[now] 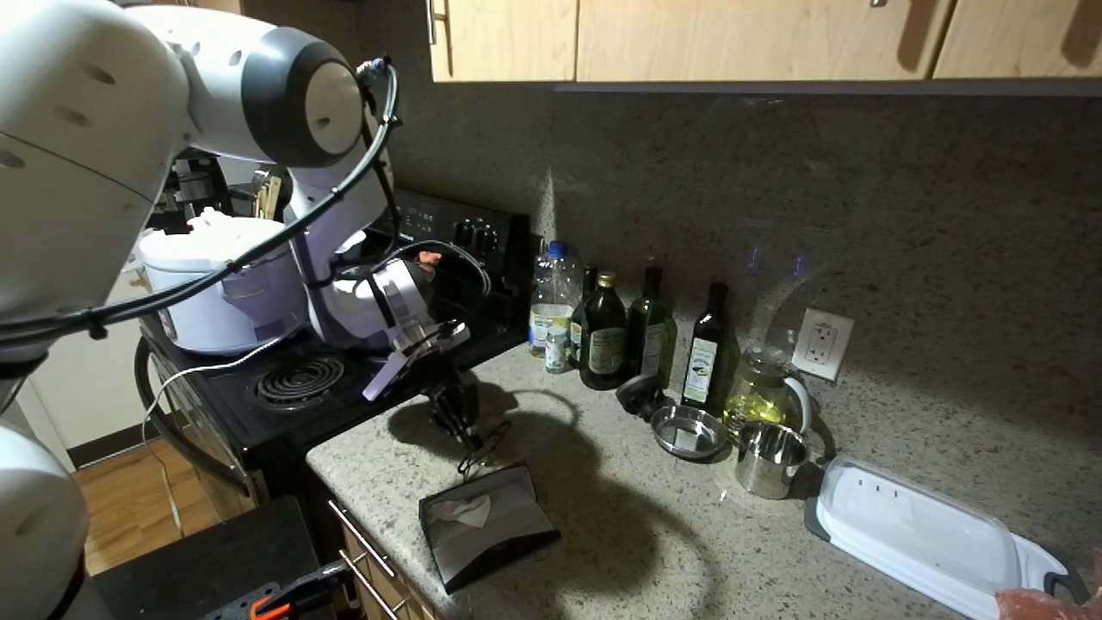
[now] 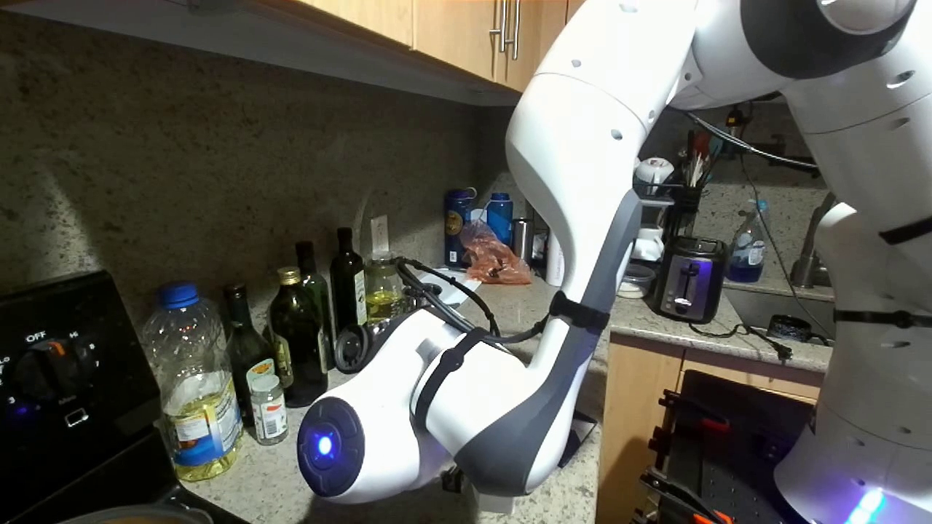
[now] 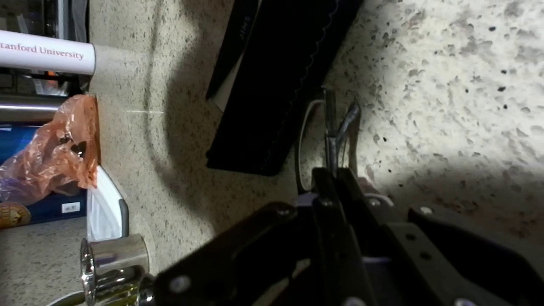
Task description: Take the eyeglasses out of its case and put them on the counter
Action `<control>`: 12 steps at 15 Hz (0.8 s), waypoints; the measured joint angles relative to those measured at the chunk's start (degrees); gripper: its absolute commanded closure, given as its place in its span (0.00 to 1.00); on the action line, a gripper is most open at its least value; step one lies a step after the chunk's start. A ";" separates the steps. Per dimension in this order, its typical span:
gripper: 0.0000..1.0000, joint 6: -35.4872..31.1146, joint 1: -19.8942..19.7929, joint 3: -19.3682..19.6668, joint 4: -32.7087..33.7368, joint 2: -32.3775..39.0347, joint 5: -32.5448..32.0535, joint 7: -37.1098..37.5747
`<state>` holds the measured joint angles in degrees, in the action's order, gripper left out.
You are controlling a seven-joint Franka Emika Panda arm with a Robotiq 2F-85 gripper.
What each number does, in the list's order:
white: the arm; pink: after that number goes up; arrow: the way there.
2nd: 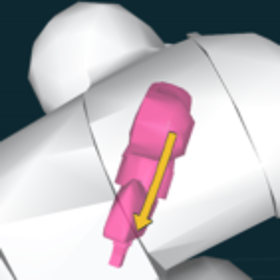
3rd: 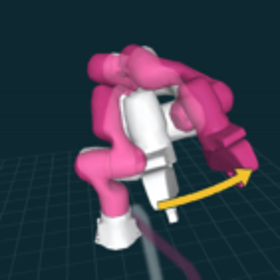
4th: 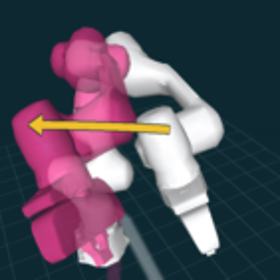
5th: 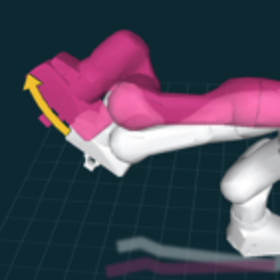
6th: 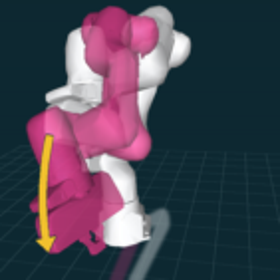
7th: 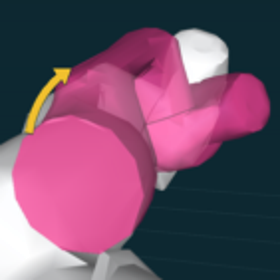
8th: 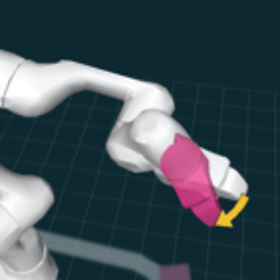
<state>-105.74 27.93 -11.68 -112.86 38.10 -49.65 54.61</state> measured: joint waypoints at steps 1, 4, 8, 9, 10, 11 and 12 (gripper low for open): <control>0.98 0.06 0.13 0.00 0.01 0.04 0.00 0.00; 0.98 0.28 0.45 0.00 0.01 0.14 0.00 0.00; 0.98 0.50 0.63 0.00 0.01 0.42 0.00 0.00; 0.98 0.61 0.69 0.00 0.01 0.49 0.00 0.00; 0.98 0.73 0.76 0.00 0.02 0.55 0.00 0.00; 0.98 0.83 0.84 0.00 0.04 0.60 0.00 0.00; 0.98 0.96 0.93 0.00 0.08 0.67 0.00 0.00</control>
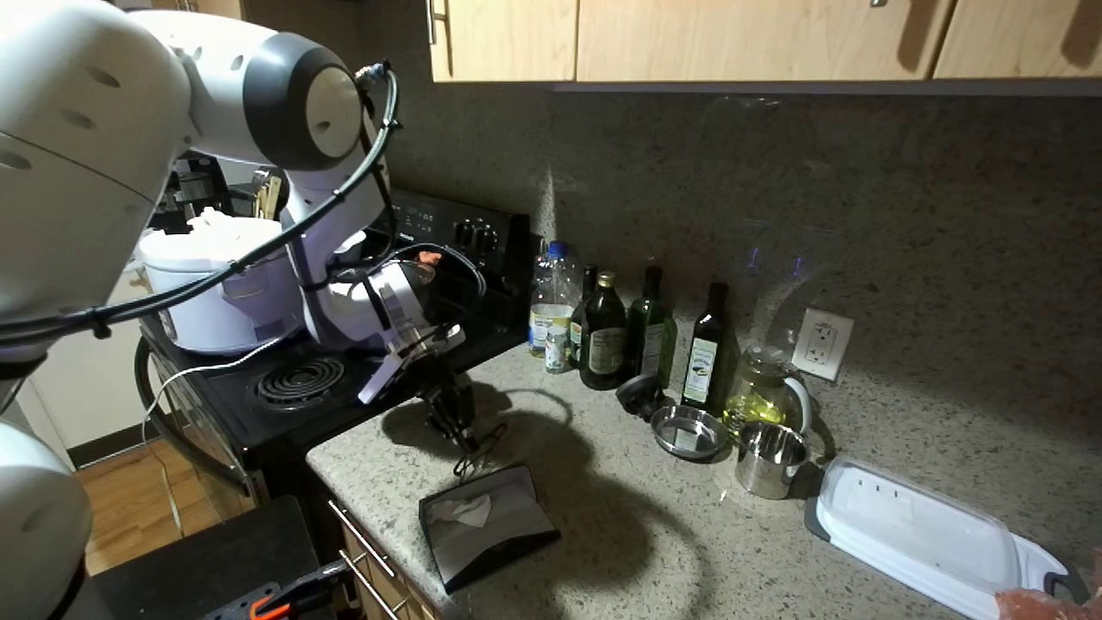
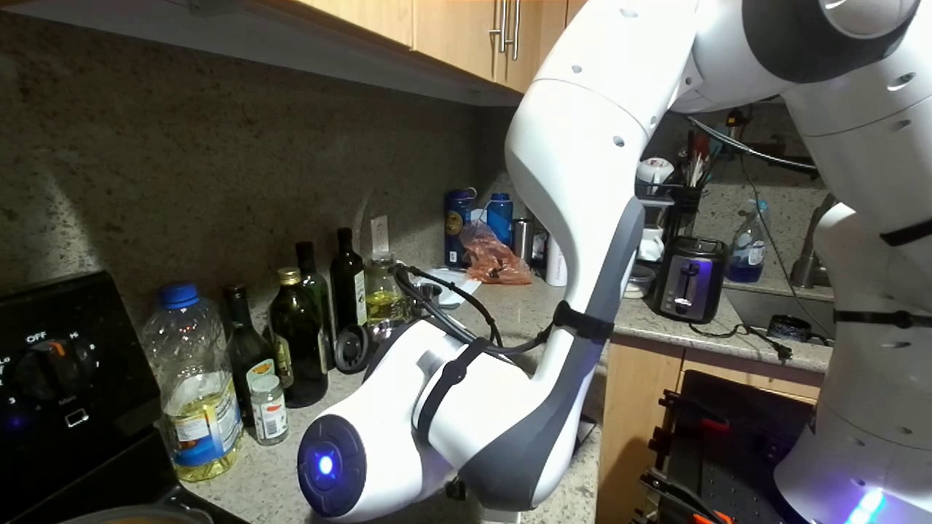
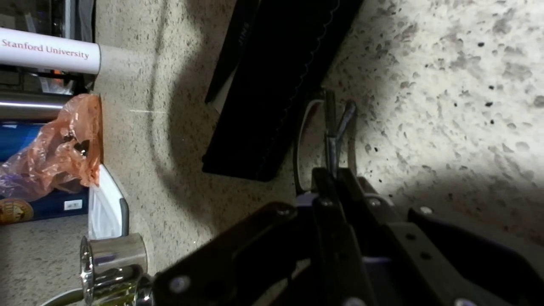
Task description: Take the eyeglasses out of its case and put them on the counter
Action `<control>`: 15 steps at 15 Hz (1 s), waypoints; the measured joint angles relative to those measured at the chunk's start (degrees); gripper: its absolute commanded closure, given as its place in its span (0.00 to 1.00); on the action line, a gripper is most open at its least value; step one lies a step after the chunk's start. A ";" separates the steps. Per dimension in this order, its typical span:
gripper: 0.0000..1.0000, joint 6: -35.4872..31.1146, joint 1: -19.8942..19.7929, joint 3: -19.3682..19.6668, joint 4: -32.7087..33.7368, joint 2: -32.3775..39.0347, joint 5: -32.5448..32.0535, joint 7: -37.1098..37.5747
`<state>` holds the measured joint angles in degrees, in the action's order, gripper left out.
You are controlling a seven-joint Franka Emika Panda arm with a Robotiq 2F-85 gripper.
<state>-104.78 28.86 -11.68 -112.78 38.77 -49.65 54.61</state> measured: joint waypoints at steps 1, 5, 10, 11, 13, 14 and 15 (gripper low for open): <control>0.98 0.11 0.08 0.00 0.06 0.08 0.00 0.00; 0.87 0.37 0.20 0.00 0.34 0.30 0.00 0.00; 0.73 0.43 0.20 0.00 0.69 0.73 0.00 0.00; 0.75 0.43 0.20 0.00 0.76 0.85 0.00 0.00; 0.74 0.43 0.20 0.00 0.88 1.00 0.00 0.00; 0.72 0.43 0.20 0.00 0.91 1.02 0.00 0.00; 0.73 0.43 0.20 0.00 0.93 1.03 0.00 0.00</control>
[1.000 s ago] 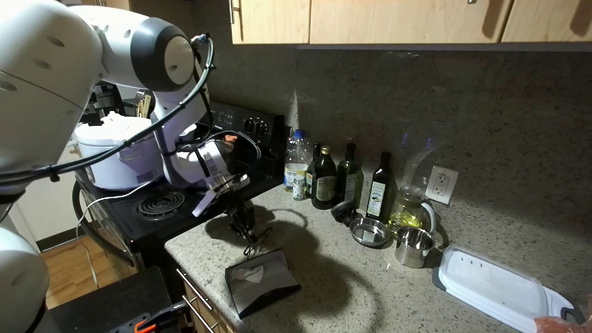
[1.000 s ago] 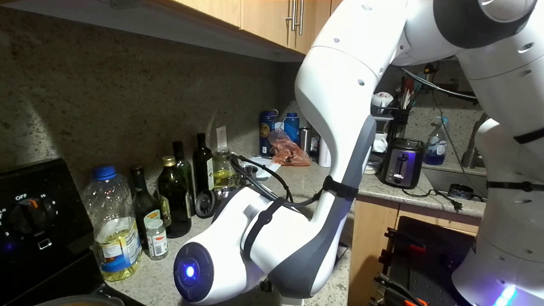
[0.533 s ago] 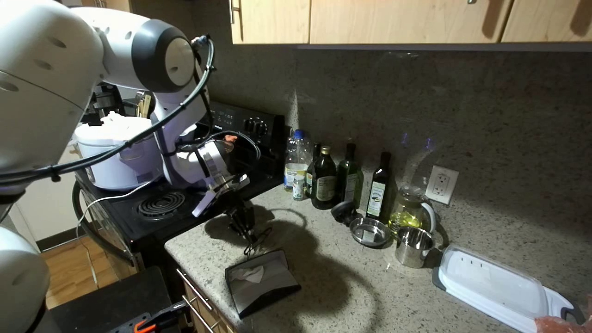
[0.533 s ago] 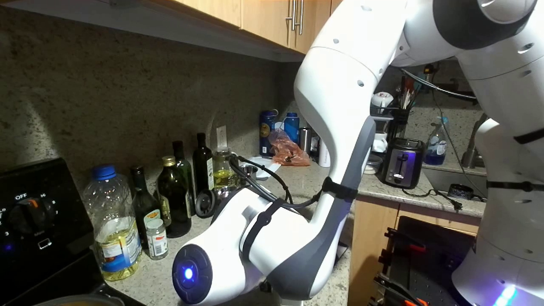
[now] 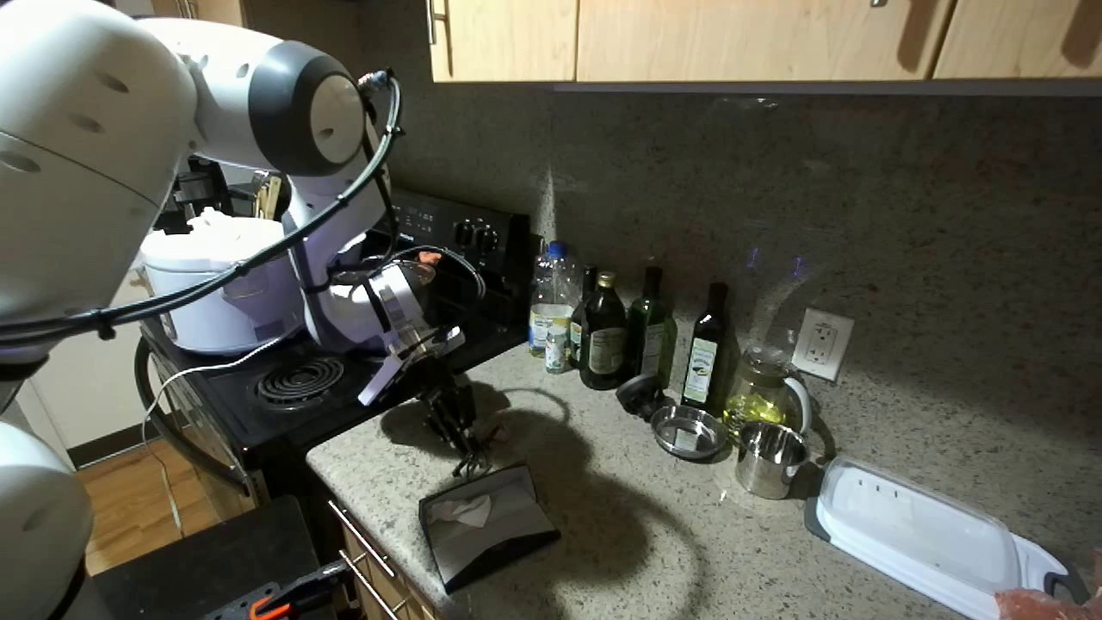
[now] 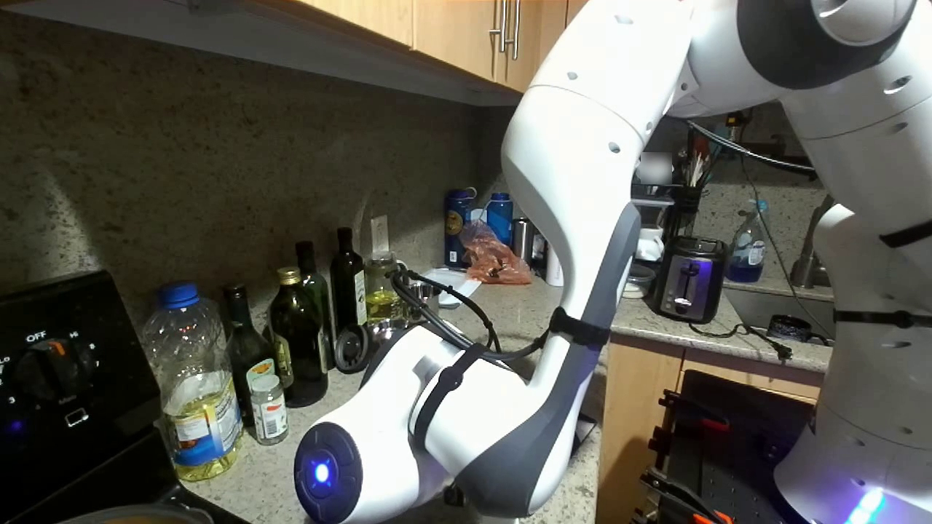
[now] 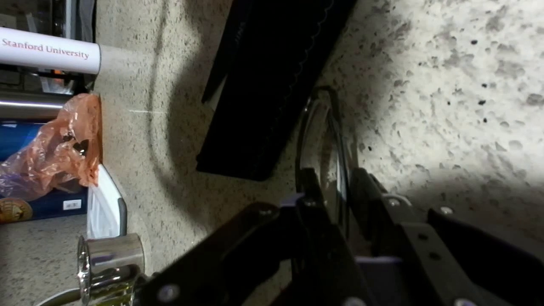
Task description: Take the eyeglasses out of its case and put them on the counter
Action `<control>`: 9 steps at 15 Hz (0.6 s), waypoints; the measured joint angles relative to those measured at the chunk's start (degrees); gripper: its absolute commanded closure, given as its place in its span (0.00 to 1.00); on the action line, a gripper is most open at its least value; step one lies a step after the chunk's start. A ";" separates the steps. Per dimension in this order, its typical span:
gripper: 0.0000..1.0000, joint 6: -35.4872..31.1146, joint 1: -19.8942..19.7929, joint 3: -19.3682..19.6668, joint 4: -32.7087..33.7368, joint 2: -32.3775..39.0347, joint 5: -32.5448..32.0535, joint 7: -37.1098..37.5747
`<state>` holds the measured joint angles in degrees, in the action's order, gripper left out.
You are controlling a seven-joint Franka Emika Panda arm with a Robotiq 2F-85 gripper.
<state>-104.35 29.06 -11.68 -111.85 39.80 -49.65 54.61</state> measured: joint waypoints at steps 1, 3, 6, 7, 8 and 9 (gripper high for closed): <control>0.72 0.00 0.00 0.00 0.03 0.00 0.00 0.00; 0.72 0.00 0.01 -0.01 0.13 0.00 0.00 0.00; 0.70 0.00 0.09 -0.14 0.27 0.00 0.00 0.00; 0.69 0.00 0.15 -0.26 0.29 0.00 0.00 0.00; 0.66 0.00 0.21 -0.43 0.31 0.00 0.00 0.00; 0.63 -0.01 0.30 -0.64 0.32 -0.01 0.00 0.00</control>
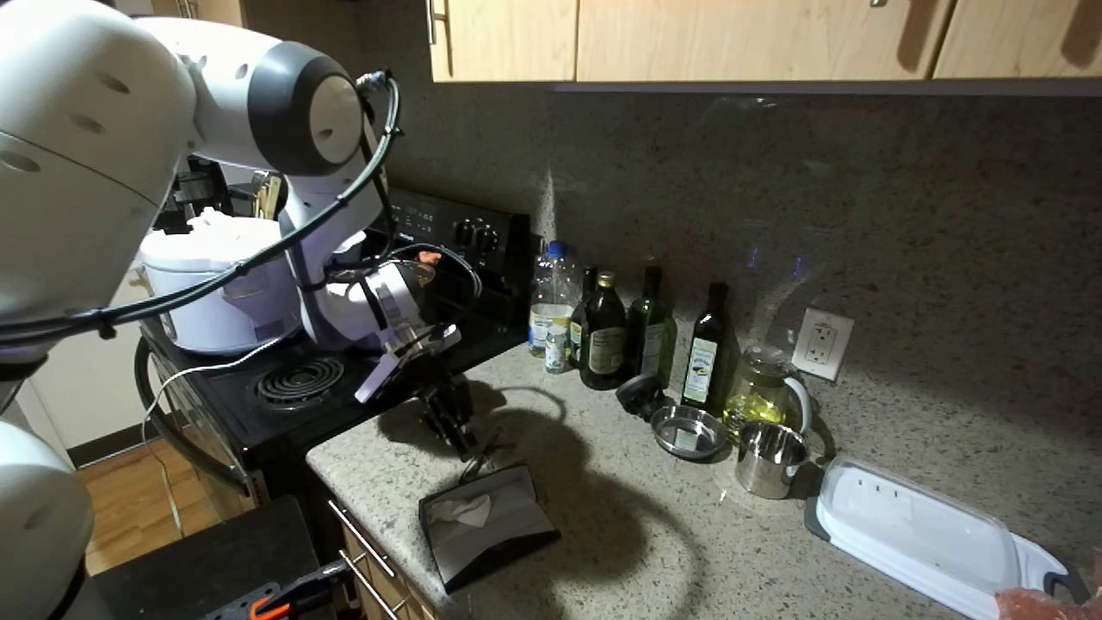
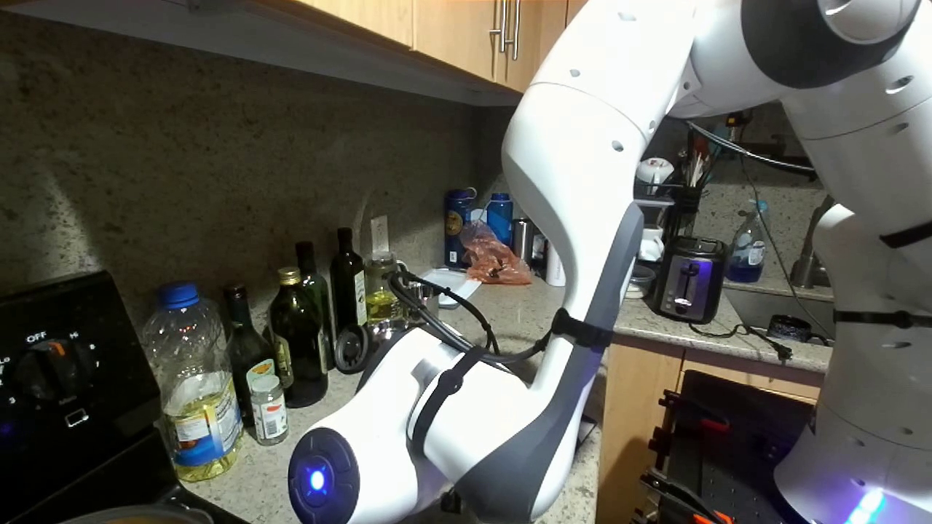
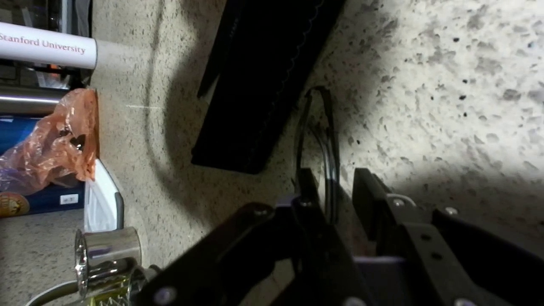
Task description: Take the eyeglasses out of its case and put them on the counter
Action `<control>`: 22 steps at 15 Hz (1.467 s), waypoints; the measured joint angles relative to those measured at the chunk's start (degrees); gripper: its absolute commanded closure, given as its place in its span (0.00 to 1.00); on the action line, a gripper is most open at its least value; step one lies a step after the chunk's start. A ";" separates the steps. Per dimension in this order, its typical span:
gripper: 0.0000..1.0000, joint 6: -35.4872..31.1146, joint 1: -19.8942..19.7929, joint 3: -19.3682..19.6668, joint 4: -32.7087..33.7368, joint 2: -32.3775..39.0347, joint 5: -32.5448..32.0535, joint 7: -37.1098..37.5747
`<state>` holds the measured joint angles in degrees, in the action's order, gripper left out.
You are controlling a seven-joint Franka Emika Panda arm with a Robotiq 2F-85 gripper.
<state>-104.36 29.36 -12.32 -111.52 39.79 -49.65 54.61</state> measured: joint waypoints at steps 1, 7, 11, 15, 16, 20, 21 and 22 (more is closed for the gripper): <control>0.57 -0.04 0.18 -0.16 0.03 -0.03 0.00 0.00; 0.27 -0.88 0.54 -2.01 0.08 -1.86 0.26 0.00; 0.12 -1.52 0.52 -2.43 -0.18 -4.54 1.07 0.00; 0.06 -3.33 0.27 -2.43 -1.08 -7.32 2.47 0.00; 0.04 -3.77 0.21 -2.43 -1.46 -8.10 2.88 0.00; 0.00 -7.28 -0.19 -2.44 -3.87 -11.83 4.82 0.00; 0.00 -8.26 -0.34 -2.46 -4.63 -12.91 5.38 -0.01; 0.00 -9.22 -0.48 -2.48 -5.48 -14.05 5.98 -0.05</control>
<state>-113.57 28.88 -14.80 -117.01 25.74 -43.67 54.55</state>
